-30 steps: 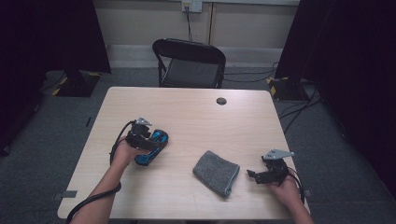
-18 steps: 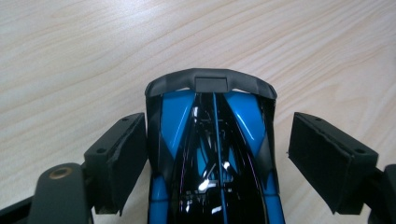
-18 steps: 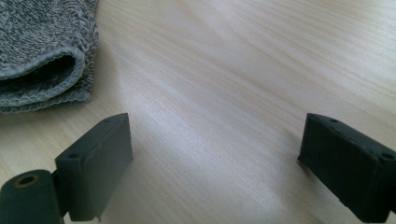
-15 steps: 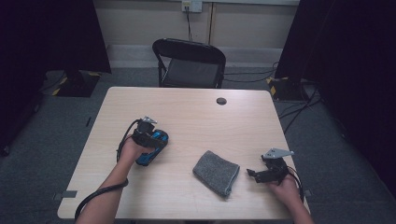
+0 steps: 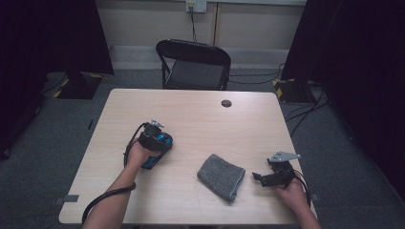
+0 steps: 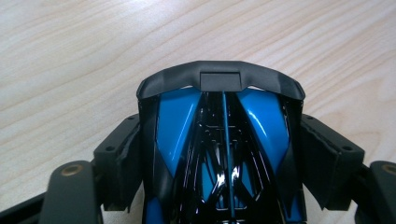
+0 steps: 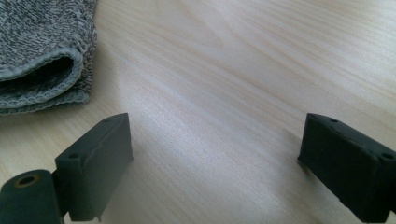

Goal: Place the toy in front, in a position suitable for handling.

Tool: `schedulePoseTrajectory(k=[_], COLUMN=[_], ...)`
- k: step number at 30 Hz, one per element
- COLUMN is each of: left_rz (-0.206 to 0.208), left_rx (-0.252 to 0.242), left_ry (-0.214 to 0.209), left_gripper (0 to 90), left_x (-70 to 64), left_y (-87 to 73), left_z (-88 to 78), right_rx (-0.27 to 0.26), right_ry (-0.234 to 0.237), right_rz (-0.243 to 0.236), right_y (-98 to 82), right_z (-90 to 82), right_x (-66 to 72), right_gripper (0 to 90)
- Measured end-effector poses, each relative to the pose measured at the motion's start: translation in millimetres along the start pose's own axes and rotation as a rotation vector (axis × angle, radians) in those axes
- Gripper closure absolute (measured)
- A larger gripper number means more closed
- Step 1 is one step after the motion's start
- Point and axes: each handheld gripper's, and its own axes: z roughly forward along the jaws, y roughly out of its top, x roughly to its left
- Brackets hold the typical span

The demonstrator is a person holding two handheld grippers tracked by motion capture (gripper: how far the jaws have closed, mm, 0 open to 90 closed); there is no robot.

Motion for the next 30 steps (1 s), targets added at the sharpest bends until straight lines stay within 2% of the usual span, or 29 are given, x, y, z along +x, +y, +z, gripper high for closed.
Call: schedulePoseTrajectory(k=[2, 6, 12, 13, 18, 24, 30], left_rz=[-0.003, -0.039, -0.067, -0.084, -0.078, -0.065, -0.029], left_rx=[0.001, 0.021, 0.003, -0.003, -0.006, -0.027, -0.04], left_ry=[0.002, 0.021, 0.01, -0.012, -0.012, -0.034, -0.052], left_gripper=[25.3, 25.5, 25.7, 25.7, 25.7, 25.7, 25.7], left_x=[-0.5, -2.4, -0.5, 1.2, -0.4, -5.9, -14.3], left_y=[0.1, 1.2, 1.6, 2.6, 5.2, 13.3, 25.6], left_z=[-0.2, -1.9, -10.0, -14.7, -21.3, -32.6, -36.1], right_rx=[0.002, 0.002, 0.001, 0.0, 0.001, 0.0, 0.001], right_ry=[-0.002, -0.003, -0.007, -0.006, -0.006, -0.006, -0.007], right_rz=[0.001, 0.002, 0.005, 0.006, 0.006, 0.006, 0.006], right_y=[0.0, -0.1, -0.3, -0.3, -0.3, -0.3, -0.3], right_z=[-0.2, -0.3, -0.4, -0.3, -0.4, -0.3, -0.4], right_x=[0.2, 0.3, 0.6, 0.6, 0.7, 0.7, 0.6], right_gripper=[8.8, 8.8, 8.8, 8.8, 8.8, 8.8, 8.8])
